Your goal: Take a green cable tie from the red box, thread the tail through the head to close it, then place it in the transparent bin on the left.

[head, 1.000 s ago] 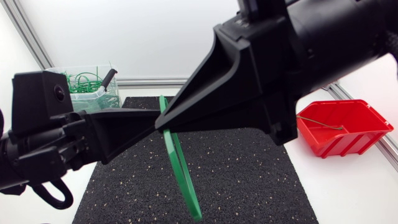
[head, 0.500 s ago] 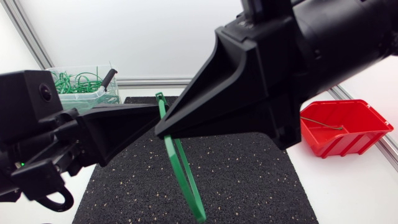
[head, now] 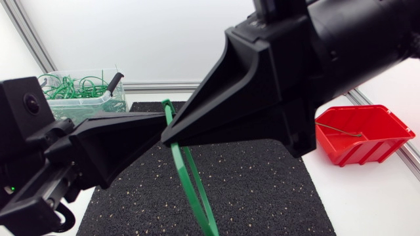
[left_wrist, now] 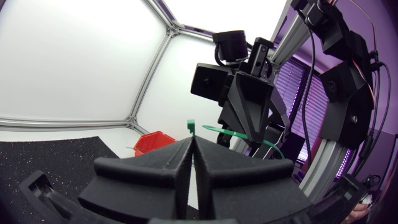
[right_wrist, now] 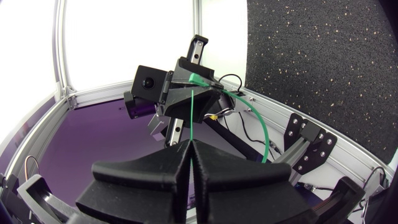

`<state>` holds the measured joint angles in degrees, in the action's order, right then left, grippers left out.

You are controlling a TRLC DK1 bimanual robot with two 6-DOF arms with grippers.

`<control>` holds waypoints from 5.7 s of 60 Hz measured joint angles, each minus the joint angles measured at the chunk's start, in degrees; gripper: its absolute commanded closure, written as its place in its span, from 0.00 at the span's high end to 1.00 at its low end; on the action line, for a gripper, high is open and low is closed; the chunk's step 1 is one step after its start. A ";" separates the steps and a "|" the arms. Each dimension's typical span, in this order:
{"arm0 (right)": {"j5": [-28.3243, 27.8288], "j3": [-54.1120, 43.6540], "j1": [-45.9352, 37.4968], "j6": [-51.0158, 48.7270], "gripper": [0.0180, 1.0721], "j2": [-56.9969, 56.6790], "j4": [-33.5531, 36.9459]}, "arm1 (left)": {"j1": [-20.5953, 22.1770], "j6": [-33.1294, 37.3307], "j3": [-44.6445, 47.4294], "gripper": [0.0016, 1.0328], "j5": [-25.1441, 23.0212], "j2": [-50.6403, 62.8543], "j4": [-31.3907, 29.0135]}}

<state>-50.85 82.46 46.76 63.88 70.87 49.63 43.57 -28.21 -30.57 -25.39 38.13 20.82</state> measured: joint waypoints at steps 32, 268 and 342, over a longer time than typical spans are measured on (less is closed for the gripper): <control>-0.20 0.17 -0.28 -0.02 0.05 1.51 -1.81 | 0.11 0.24 0.96 0.03 0.26 -1.88 -0.85; -1.42 -3.08 -6.23 -6.54 0.05 10.14 -8.07 | -10.23 13.27 1.57 0.03 -16.06 1.29 -6.71; 21.70 -8.57 -6.27 -14.47 0.47 8.70 -14.29 | -23.74 21.46 -1.09 0.03 -19.87 2.14 -23.58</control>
<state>-29.15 73.89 40.49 49.41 79.57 35.33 19.84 -6.74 -31.66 -45.25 40.27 -2.76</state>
